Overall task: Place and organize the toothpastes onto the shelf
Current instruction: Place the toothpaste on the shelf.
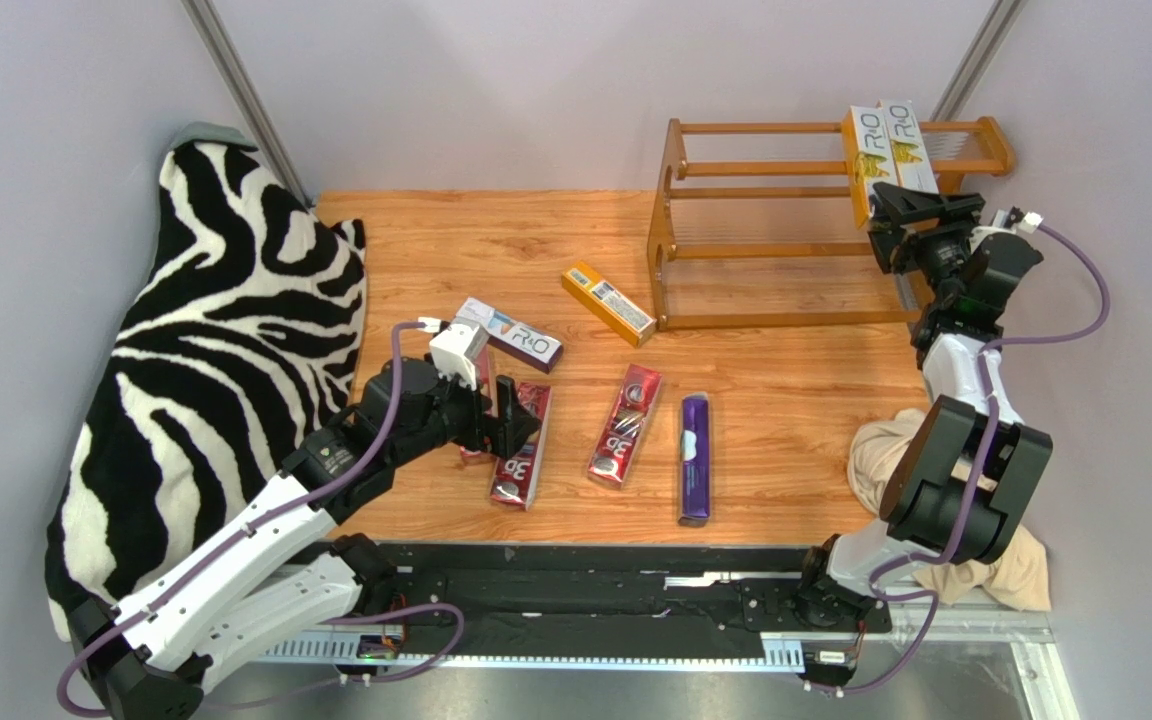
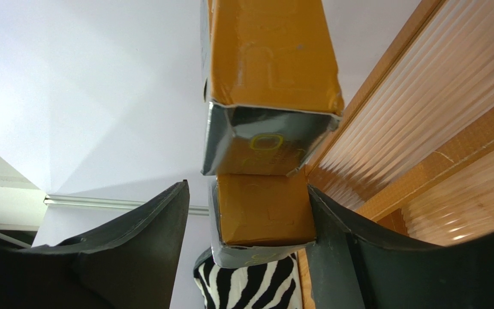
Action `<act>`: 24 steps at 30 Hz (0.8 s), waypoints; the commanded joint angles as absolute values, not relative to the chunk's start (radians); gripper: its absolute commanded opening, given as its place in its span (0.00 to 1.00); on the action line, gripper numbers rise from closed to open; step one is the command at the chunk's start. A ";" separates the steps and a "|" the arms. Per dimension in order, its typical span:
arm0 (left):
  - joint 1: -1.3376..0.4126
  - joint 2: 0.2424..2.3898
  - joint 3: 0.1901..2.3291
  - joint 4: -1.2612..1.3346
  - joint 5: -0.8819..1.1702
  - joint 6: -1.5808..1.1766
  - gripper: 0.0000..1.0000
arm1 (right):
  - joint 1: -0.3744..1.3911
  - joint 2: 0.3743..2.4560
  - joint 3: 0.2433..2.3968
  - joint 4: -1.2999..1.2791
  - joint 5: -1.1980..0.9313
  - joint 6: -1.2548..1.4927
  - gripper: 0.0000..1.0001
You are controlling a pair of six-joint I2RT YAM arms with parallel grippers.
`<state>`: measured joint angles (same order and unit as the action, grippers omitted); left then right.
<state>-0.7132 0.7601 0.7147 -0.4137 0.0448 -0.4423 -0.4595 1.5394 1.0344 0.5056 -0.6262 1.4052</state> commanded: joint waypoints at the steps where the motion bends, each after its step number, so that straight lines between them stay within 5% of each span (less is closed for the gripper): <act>1: -0.716 0.756 0.709 -0.371 0.058 -0.436 0.98 | -0.462 1.540 1.100 0.497 -0.630 1.388 0.66; 18: -0.715 0.821 0.793 -0.367 0.117 -0.391 0.98 | -0.462 1.574 1.193 0.423 -0.647 1.387 0.66; 24: -0.716 0.854 0.810 -0.348 0.153 -0.383 0.95 | -0.456 1.598 1.232 0.382 -0.644 1.379 0.58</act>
<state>-0.7132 0.8505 0.7650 -0.3946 0.1158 -0.4122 -0.4595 1.5841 1.1664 0.3939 -0.6361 1.3907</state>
